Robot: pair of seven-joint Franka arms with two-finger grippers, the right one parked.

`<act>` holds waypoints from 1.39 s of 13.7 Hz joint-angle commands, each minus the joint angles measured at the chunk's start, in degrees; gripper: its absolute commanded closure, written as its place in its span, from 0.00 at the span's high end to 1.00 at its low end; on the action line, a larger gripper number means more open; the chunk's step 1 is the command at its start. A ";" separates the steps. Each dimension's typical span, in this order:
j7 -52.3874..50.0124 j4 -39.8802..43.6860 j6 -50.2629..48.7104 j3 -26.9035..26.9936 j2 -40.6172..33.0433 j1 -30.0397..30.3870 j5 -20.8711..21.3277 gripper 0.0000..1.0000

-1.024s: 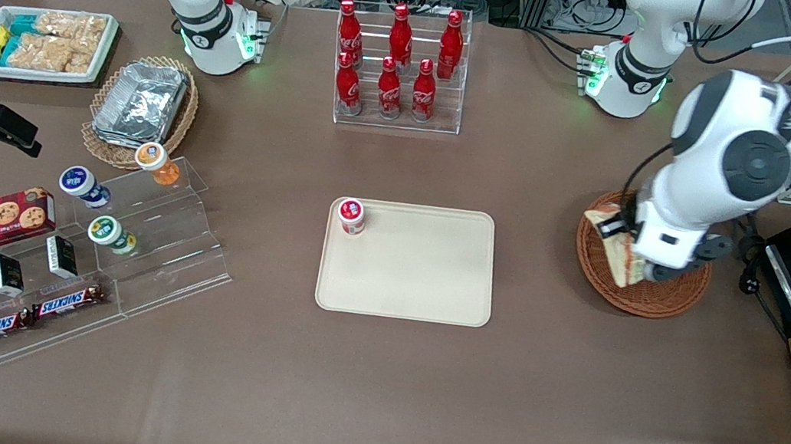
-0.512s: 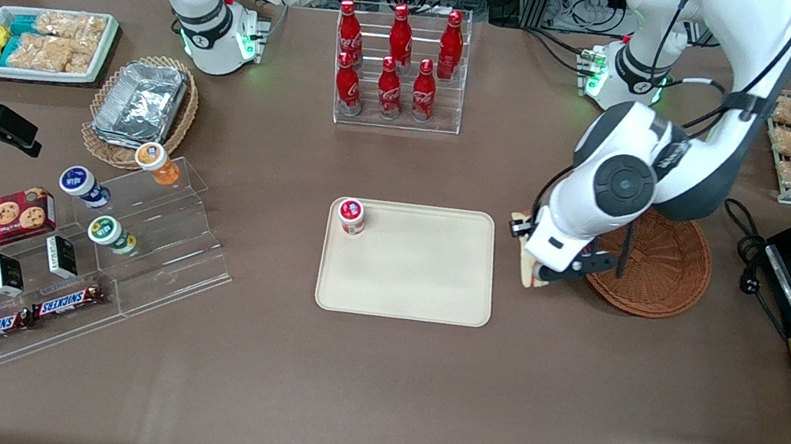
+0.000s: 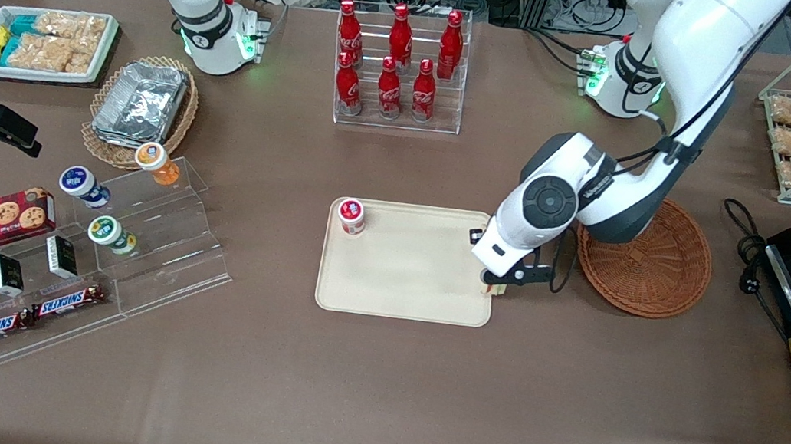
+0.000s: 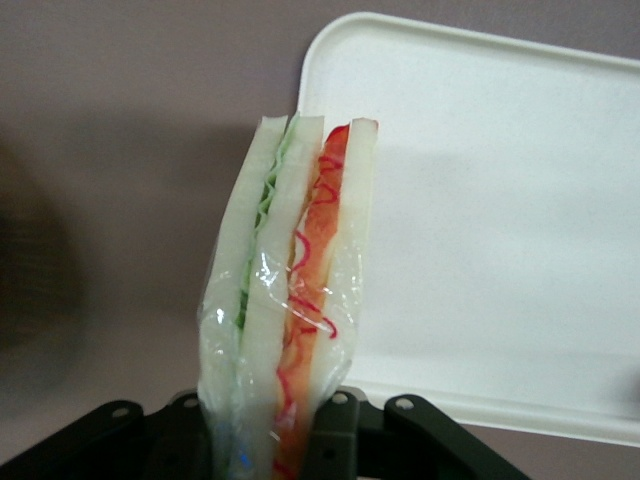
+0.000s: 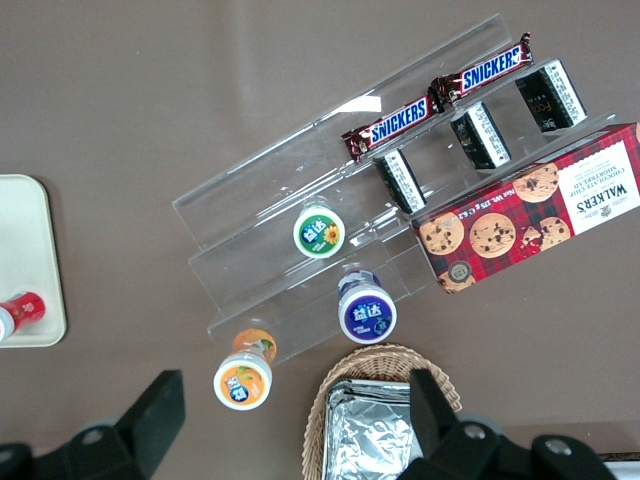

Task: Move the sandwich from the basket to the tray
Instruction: 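Lower the held sandwich onto the tray beside its rim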

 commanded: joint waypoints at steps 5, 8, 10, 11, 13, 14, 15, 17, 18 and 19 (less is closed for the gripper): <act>-0.77 2.16 3.66 -0.12 6.67 -1.00 5.74 0.27; -0.59 3.30 3.93 -0.12 7.72 -1.00 5.74 0.27; -0.59 3.74 3.93 -0.12 8.34 -1.09 5.74 0.28; -0.59 3.75 3.93 -0.12 8.43 -1.09 5.83 0.28; -0.94 3.75 3.93 -0.21 9.04 -1.09 7.40 0.29; -1.12 3.92 4.02 -0.21 9.65 -1.09 7.93 0.29; -1.12 4.36 4.02 -0.21 10.01 -1.09 7.94 0.30; -1.12 4.71 4.02 -0.47 10.01 -2.39 8.11 0.37; -1.30 5.24 3.93 -0.30 10.18 -2.93 8.12 0.41; -1.30 5.41 3.93 -0.30 10.36 -2.93 8.20 0.60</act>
